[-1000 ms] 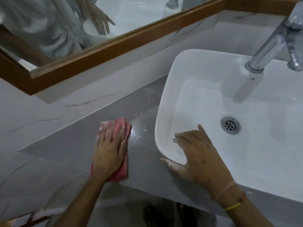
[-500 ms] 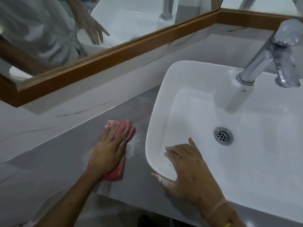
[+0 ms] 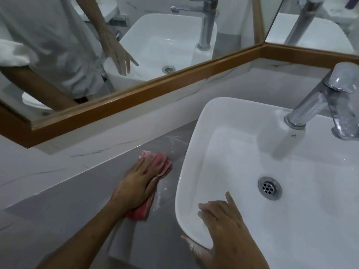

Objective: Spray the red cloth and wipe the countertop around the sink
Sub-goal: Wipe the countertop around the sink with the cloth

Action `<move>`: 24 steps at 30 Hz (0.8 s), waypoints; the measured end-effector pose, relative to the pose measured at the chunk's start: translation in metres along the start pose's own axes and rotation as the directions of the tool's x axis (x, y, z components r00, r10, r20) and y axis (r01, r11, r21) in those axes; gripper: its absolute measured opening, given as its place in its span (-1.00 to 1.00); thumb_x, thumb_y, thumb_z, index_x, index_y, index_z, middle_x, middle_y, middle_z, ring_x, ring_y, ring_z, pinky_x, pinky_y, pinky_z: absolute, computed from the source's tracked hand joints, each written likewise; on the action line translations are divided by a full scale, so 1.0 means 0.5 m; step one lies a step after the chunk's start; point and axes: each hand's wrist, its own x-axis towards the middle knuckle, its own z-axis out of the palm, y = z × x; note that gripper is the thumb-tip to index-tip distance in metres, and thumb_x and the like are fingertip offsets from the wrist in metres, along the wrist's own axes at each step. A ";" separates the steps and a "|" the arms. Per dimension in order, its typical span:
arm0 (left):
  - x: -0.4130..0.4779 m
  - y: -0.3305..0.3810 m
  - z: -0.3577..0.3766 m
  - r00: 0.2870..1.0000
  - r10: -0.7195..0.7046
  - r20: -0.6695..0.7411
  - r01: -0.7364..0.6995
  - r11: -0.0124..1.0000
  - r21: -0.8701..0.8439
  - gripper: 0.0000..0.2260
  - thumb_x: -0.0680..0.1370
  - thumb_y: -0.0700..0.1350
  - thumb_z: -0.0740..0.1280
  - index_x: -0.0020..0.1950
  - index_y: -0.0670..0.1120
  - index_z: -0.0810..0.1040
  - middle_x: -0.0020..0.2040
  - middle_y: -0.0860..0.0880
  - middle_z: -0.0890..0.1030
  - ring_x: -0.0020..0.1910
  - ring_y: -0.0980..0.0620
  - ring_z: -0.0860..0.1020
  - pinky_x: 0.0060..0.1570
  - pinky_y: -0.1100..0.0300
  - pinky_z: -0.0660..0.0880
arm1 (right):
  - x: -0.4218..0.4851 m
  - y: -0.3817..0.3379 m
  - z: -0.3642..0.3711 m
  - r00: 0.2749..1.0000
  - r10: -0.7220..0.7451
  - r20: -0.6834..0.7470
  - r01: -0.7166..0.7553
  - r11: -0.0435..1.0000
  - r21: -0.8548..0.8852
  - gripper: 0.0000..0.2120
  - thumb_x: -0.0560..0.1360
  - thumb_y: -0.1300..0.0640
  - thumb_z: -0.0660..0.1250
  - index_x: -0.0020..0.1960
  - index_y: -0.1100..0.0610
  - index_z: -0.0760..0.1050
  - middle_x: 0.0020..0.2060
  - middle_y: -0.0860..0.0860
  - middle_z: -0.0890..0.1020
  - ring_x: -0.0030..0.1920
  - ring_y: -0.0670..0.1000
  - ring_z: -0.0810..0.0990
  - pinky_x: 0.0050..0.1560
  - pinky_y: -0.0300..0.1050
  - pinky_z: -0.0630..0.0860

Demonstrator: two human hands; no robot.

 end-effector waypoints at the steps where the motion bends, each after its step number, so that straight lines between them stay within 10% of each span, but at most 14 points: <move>1: 0.031 0.004 0.000 0.999 -0.044 -0.010 0.044 0.999 0.005 -0.51 0.63 0.09 -0.03 0.56 0.03 0.08 0.58 -0.06 0.13 0.57 -0.09 0.02 0.53 -0.07 0.06 | 0.001 0.002 0.001 1.000 -0.004 -0.001 0.004 1.000 -0.008 -0.51 0.21 -0.30 0.36 -0.28 0.15 0.66 -0.23 -0.04 0.71 -0.18 0.01 0.69 0.09 0.41 0.48; 5: 0.161 0.073 0.005 0.960 -0.273 -0.056 0.276 0.961 0.035 -0.48 0.64 0.08 -0.07 0.57 0.00 -0.11 0.60 -0.10 0.00 0.57 -0.11 -0.03 0.54 -0.05 -0.07 | 0.002 0.005 0.000 0.999 -0.016 0.029 0.017 0.999 -0.041 -0.52 0.13 -0.30 0.47 -0.29 0.12 0.66 -0.23 -0.06 0.72 -0.19 -0.01 0.70 0.05 0.39 0.52; 12: 0.005 0.042 0.005 0.936 0.351 0.012 -0.351 0.936 0.017 -0.59 0.64 0.00 0.09 0.49 -0.02 0.30 0.55 -0.08 0.19 0.56 -0.09 0.08 0.53 -0.02 0.06 | -0.001 0.001 0.003 0.999 -0.013 -0.048 0.014 1.000 0.013 -0.52 0.24 -0.28 0.30 -0.30 0.15 0.65 -0.25 -0.04 0.70 -0.21 0.01 0.68 0.24 0.24 0.46; 20: 0.146 0.046 -0.009 0.995 -0.096 -0.019 0.096 0.995 -0.002 -0.50 0.64 0.06 0.01 0.57 0.01 0.02 0.59 -0.11 0.09 0.57 -0.12 0.01 0.55 -0.03 -0.04 | -0.005 0.002 -0.011 0.987 0.023 0.156 -0.034 0.997 0.068 -0.53 0.28 -0.29 0.36 -0.17 0.12 0.63 -0.18 -0.05 0.68 -0.10 0.00 0.65 0.29 0.25 0.43; 24: 0.000 0.107 0.041 0.975 0.219 0.045 -0.223 0.964 0.143 -0.55 0.64 0.03 0.08 0.53 -0.03 0.20 0.56 -0.10 0.19 0.57 -0.16 0.02 0.52 -0.12 0.00 | -0.009 -0.004 -0.022 0.980 0.051 0.194 -0.075 0.991 0.115 -0.57 0.30 -0.26 0.37 -0.16 0.12 0.60 -0.14 -0.02 0.67 -0.06 0.02 0.64 0.29 0.27 0.42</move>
